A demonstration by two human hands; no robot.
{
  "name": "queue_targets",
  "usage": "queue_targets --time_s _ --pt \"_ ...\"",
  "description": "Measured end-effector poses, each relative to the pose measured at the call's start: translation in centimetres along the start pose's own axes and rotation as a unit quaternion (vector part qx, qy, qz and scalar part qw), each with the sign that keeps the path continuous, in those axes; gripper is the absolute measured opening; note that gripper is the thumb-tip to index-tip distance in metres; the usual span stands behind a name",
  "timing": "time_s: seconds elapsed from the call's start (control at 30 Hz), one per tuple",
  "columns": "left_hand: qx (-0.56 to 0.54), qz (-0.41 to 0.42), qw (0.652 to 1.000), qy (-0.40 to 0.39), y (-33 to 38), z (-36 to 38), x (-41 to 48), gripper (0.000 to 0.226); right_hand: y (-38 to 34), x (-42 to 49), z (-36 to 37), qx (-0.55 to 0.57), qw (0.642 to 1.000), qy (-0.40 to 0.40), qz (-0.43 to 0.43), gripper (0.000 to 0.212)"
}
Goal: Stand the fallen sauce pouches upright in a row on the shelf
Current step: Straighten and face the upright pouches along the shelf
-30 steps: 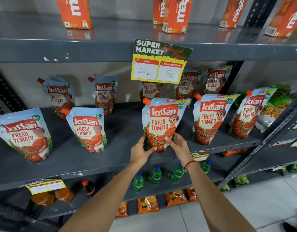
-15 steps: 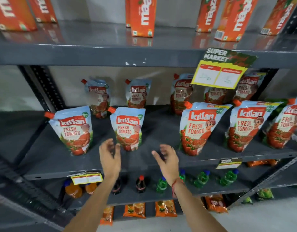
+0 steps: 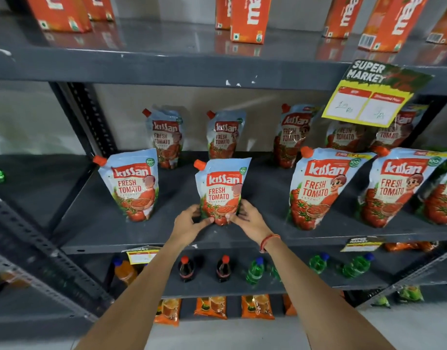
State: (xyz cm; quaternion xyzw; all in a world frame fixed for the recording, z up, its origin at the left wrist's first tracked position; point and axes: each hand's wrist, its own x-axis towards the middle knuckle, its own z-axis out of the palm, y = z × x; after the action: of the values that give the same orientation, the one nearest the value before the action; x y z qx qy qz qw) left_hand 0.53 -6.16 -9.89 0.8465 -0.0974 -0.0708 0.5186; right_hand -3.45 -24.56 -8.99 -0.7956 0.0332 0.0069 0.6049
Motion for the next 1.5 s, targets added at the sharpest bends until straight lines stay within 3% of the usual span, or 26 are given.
queue_targets --time_s 0.77,0.83,0.9,0.97,1.0,1.1,1.2,1.27,1.4,1.5 --pt "0.017 0.006 0.999 -0.028 0.8 0.5 -2.2 0.049 1.2 -2.3 -0.9 0.034 0.999 -0.011 -0.014 0.037" --pt "-0.001 0.007 1.0 -0.03 1.2 0.3 -2.5 0.048 1.3 -3.0 -0.3 0.07 0.995 0.068 -0.03 0.042" --pt "-0.044 -0.004 0.999 0.004 1.3 -0.6 -3.1 0.048 1.3 -4.5 0.8 0.089 0.97 0.219 -0.053 0.034" --pt "-0.103 -0.01 0.991 0.086 1.1 -1.9 -4.0 0.037 1.0 -6.4 2.3 0.071 0.939 0.324 -0.092 0.018" --pt "-0.128 -0.012 0.981 0.143 0.8 -2.7 -4.6 0.029 0.6 -7.2 3.3 0.054 0.935 0.331 -0.115 0.016" --pt "-0.157 -0.02 0.93 0.331 -0.5 -6.4 -6.0 0.014 -0.7 -7.4 6.8 -0.012 0.958 0.229 -0.172 0.021" --pt "-0.14 -0.057 0.905 0.399 -3.0 -10.7 -5.4 0.025 -2.5 -4.8 10.3 -0.077 0.974 0.094 -0.191 0.017" --pt "-0.135 -0.087 0.918 0.364 -4.5 -12.7 -4.4 0.034 -4.1 -2.3 12.4 -0.076 0.982 0.051 -0.166 0.028" --pt "-0.095 -0.104 0.959 0.245 -6.4 -14.1 -2.4 0.046 -7.0 2.9 14.7 -0.015 0.999 -0.022 -0.039 0.073" --pt "-0.105 -0.112 0.971 0.182 -7.3 -14.2 -1.2 0.06 -7.3 5.8 15.7 0.004 0.996 -0.091 0.023 0.088"
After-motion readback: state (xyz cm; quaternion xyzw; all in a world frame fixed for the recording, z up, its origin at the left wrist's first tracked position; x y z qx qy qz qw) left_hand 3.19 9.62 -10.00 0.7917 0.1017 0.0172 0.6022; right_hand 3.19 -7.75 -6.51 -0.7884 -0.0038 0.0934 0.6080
